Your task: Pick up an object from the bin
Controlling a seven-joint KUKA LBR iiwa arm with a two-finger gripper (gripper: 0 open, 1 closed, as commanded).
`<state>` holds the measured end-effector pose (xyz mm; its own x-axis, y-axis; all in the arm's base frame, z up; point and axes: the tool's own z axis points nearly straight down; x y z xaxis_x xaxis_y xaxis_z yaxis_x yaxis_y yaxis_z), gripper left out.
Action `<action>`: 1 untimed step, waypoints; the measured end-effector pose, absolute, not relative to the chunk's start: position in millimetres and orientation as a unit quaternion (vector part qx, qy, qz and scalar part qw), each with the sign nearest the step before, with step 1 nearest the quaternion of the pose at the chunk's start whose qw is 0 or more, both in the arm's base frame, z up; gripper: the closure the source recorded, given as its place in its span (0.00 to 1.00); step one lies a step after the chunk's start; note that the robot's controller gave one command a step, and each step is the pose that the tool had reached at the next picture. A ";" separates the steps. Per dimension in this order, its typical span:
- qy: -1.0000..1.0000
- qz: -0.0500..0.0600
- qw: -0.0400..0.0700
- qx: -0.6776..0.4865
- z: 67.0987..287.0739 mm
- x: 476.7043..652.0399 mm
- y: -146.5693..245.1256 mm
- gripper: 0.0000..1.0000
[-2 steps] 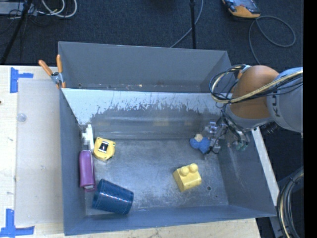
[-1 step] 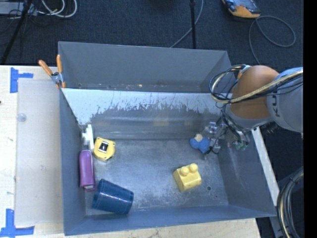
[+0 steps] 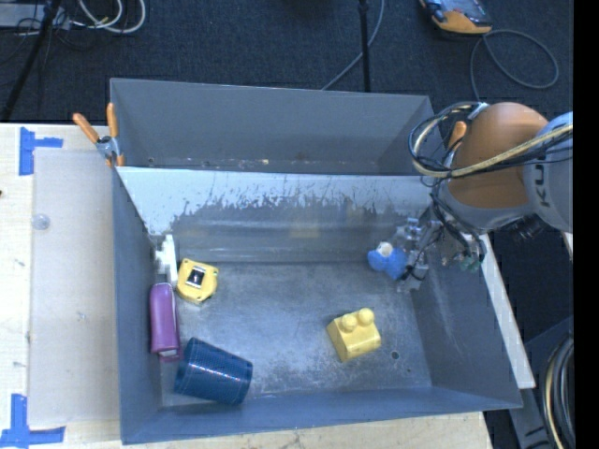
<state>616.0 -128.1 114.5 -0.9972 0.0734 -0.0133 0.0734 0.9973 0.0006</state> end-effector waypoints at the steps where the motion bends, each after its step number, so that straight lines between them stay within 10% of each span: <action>1: 0.999 -0.002 0.016 0.036 141.5 619.0 -137.0 1.00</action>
Offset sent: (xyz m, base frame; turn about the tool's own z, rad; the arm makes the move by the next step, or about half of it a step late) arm 0.0005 -0.0106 0.1390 -0.0636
